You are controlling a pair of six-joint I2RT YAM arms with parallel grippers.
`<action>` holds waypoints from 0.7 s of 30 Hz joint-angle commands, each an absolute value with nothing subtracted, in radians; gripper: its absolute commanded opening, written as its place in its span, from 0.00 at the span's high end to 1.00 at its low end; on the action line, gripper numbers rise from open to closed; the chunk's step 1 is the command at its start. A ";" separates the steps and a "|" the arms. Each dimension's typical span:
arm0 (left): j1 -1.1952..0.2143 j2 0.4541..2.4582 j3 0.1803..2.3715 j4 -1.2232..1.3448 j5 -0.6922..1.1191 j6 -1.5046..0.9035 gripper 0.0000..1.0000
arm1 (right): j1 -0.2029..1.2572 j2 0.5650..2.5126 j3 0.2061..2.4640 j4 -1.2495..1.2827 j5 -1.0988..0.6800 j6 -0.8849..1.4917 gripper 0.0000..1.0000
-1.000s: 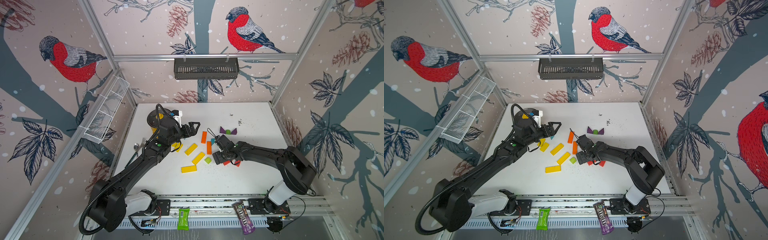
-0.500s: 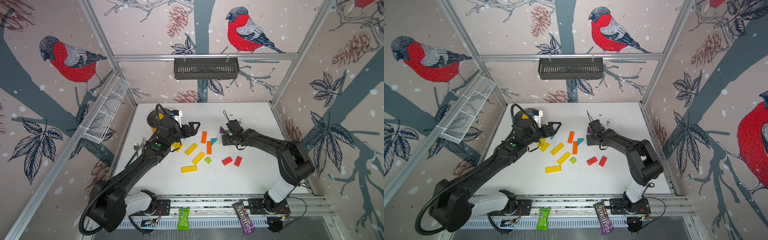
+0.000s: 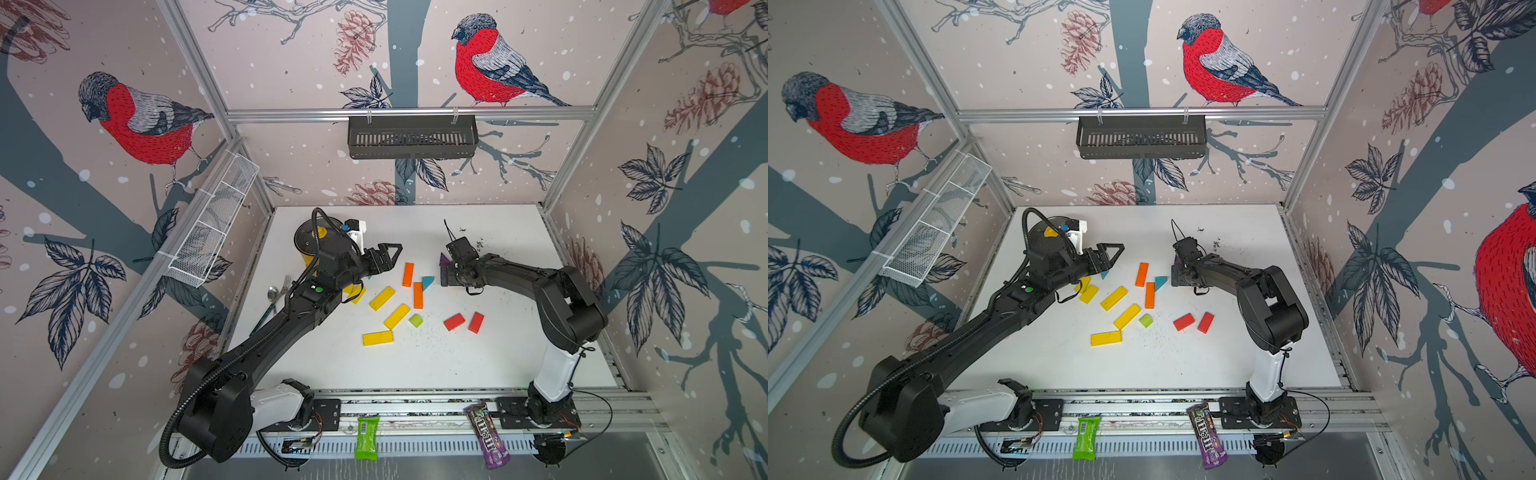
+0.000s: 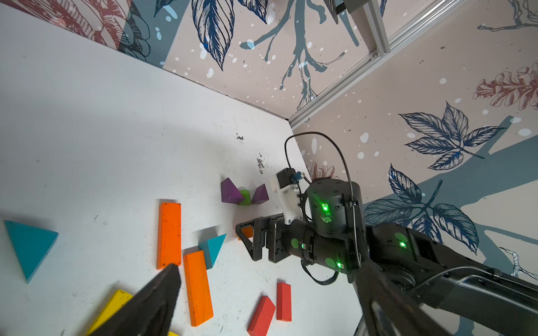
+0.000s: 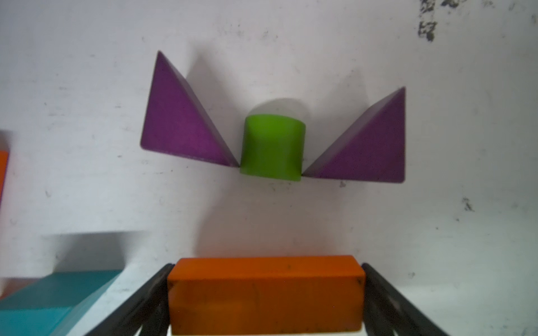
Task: Assemble a carrot with building blocks
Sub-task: Assemble the building block at the center of the board.
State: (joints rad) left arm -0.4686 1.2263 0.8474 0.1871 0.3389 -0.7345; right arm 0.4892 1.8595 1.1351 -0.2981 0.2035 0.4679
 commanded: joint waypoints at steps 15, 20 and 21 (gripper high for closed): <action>-0.469 1.225 0.846 0.247 0.375 -0.755 0.05 | 0.498 1.788 1.139 -0.289 0.243 0.497 0.01; -0.477 1.233 0.850 0.244 0.390 -0.749 0.05 | 0.499 1.703 1.066 -0.304 0.247 0.466 0.14; -0.484 1.238 0.852 0.243 0.395 -0.748 0.06 | 0.499 1.686 1.049 -0.304 0.240 0.463 0.17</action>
